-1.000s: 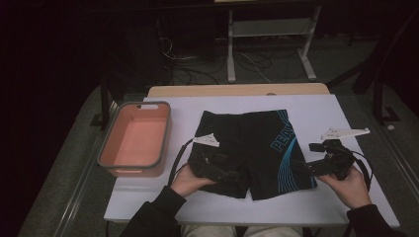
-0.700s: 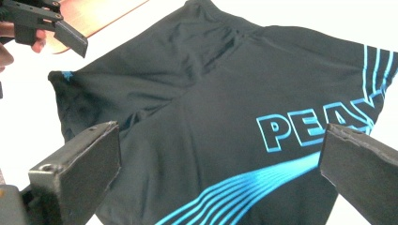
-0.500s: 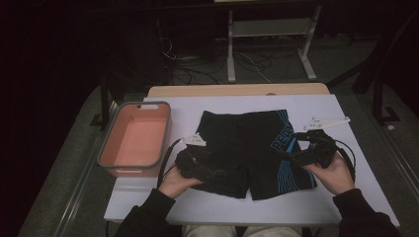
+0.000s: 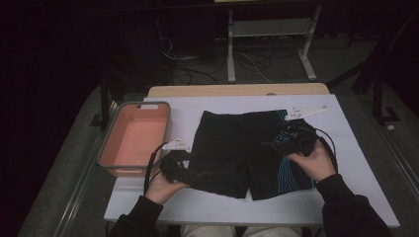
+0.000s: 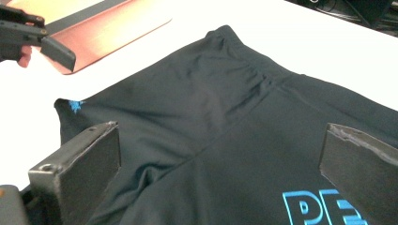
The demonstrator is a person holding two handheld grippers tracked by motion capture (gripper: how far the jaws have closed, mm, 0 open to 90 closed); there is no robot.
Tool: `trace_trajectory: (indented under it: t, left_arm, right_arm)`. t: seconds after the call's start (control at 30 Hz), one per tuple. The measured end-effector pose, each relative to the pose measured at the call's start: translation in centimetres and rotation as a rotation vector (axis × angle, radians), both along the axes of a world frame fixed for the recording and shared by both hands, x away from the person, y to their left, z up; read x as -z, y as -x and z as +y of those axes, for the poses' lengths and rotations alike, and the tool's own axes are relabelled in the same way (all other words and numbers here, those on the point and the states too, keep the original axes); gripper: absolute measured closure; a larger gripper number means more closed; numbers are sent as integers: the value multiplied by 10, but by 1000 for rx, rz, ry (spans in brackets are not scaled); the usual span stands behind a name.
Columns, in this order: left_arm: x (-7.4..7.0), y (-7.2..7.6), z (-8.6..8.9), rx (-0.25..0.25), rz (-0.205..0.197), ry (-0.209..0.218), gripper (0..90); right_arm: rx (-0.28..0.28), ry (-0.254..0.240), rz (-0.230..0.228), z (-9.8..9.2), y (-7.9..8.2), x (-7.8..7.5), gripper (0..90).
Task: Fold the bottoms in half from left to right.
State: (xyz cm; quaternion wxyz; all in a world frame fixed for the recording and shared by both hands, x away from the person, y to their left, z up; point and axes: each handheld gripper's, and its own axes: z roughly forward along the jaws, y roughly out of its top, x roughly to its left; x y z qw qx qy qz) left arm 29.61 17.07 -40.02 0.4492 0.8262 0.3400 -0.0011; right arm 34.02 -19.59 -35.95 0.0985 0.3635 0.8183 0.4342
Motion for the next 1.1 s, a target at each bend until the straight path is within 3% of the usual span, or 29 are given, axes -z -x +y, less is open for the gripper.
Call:
trace_trajectory:
  t: [0.27, 0.7, 0.9, 1.1]
  left_arm:
    - [11, 4, 12, -56, 28, -13, 0]
    - [27, 16, 29, -77, 108, -57, 0]
    - [32, 18, 39, -92, 153, -67, 0]
    - [37, 21, 43, -94, 197, -82, 6]
  right_arm:
    - [-33, 10, -10, 22, -19, -8, 0]
    - [-89, 39, -30, 62, -42, -16, 0]
    - [-88, 54, -38, 76, -52, -16, 0]
    - [-75, 22, -21, 86, -67, -15, 0]
